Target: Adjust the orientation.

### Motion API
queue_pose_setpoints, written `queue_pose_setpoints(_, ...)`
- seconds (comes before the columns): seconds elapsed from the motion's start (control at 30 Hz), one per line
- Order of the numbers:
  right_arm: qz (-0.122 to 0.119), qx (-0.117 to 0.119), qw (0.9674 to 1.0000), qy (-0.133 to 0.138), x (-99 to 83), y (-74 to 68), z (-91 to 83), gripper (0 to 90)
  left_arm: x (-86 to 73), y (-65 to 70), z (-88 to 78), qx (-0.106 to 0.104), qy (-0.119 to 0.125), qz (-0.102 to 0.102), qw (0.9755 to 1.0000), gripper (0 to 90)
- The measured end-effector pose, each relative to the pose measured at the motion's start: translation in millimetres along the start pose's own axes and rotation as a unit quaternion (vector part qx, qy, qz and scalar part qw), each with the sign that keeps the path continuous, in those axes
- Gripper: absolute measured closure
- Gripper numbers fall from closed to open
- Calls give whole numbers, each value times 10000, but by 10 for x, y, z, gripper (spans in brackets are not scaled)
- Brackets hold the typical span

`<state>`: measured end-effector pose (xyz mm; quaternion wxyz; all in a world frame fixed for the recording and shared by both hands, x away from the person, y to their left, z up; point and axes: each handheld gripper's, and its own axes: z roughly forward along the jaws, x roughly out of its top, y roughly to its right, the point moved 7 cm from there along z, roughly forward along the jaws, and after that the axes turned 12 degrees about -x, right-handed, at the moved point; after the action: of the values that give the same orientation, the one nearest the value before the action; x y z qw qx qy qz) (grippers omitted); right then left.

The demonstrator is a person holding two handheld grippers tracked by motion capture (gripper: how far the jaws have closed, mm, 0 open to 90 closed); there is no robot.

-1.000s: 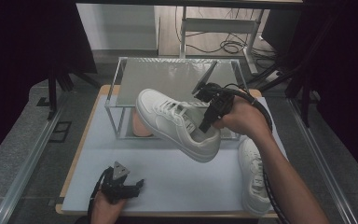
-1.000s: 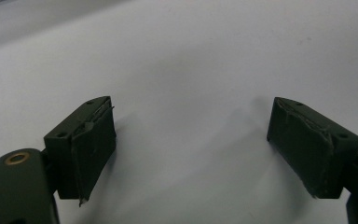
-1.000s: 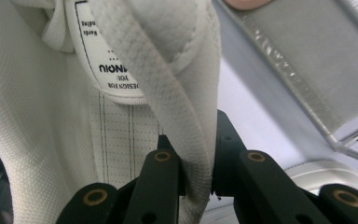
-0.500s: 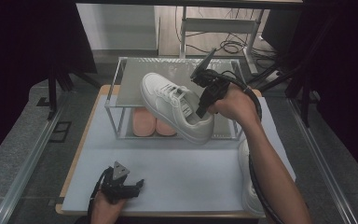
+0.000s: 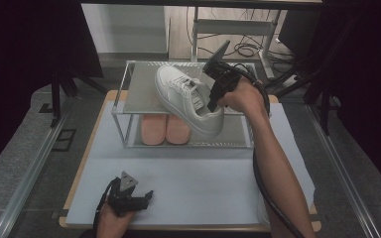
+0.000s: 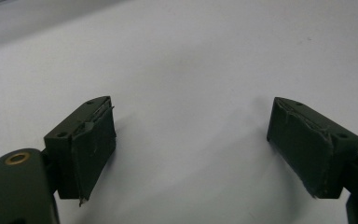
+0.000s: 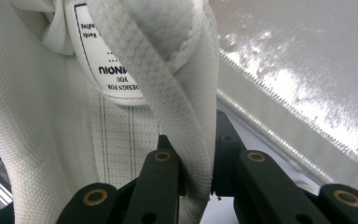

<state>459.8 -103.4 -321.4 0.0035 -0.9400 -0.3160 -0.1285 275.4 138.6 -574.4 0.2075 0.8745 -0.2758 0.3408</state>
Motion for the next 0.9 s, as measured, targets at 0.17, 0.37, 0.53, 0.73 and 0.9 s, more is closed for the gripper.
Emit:
queue_pose_setpoints(0.17, 107, -60, 9999, -7, 88, 69, 35, 830, -2, -2, -2, 5, -12, 10, 10000, 153)
queue_pose_setpoints(0.37, 287, -99, 9995, -57, 169, 156, 112, 829, -2, -3, -2, 6, -18, 13, 10000, 152)
queue_pose_setpoints(0.53, 367, -12, 9993, -91, 200, 192, 138, 826, -2, -2, -2, 6, -16, 11, 10000, 152)
queue_pose_setpoints(0.73, 347, 73, 9993, -78, 228, 181, 142, 777, -2, -2, -2, 9, -17, 14, 10000, 153)
queue_pose_setpoints(0.9, 384, 251, 9989, 77, 249, 185, 125, 705, -2, -2, -2, 8, -16, 13, 10000, 153)
